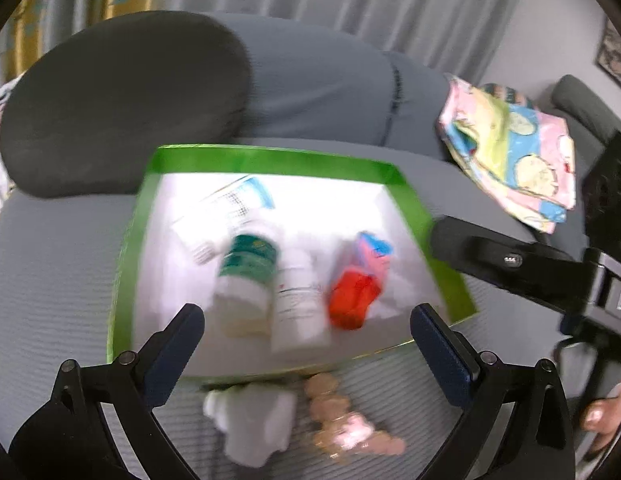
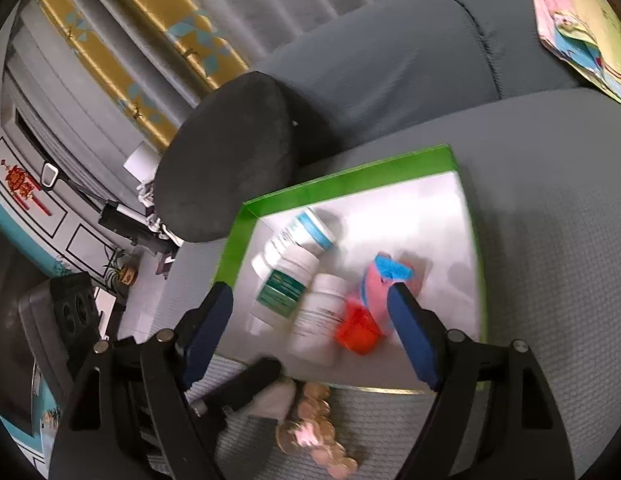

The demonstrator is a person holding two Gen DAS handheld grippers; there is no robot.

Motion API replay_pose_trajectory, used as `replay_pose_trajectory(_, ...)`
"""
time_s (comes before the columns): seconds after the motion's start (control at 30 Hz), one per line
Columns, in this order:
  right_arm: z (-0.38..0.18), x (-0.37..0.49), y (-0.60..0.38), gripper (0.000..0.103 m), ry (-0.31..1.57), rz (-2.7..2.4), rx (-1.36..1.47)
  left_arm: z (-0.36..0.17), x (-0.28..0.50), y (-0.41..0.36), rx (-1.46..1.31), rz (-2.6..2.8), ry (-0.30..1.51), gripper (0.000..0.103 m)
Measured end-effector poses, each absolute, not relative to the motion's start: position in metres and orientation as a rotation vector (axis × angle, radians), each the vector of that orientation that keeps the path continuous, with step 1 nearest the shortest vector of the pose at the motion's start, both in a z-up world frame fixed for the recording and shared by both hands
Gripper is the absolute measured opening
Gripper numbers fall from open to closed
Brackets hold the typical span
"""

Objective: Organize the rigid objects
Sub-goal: 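Carry the pink bottle into the green box and open the right gripper, then move the left gripper toward the pink bead hair-clip strip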

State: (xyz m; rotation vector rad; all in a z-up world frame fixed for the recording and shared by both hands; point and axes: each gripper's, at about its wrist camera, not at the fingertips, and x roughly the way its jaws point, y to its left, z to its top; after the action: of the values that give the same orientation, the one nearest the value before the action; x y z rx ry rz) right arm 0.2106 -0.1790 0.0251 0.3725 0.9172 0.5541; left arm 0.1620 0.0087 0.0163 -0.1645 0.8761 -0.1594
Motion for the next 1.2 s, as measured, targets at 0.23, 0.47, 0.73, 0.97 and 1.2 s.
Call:
replay_pose_trajectory(0.23,0.017,0.194,-0.201,0.08,0.942,0.522,0.367,0.011,0.142,0.018,-0.133,-0.082,0.885,0.102)
replay_pose_trajectory(0.47,0.014,0.174,-0.207,0.08,0.962,0.503,0.322,0.016,0.117,0.012,-0.08,-0.05,0.862,0.102)
replay_pose_trajectory(0.73,0.019,0.145,-0.197,0.084,0.943,0.467,0.179,0.012,0.091,0.005,-0.012,-0.035,0.852,0.102)
replay_pose_trajectory(0.97,0.029,0.118,-0.189,0.088,0.899,0.41,0.063,-0.004,0.068,0.011,-0.024,-0.024,0.892,0.102)
replay_pose_trajectory(1.2,0.039,0.097,-0.182,0.097,0.847,0.386,-0.035,-0.016,0.051,0.02,-0.054,-0.005,0.926,0.102)
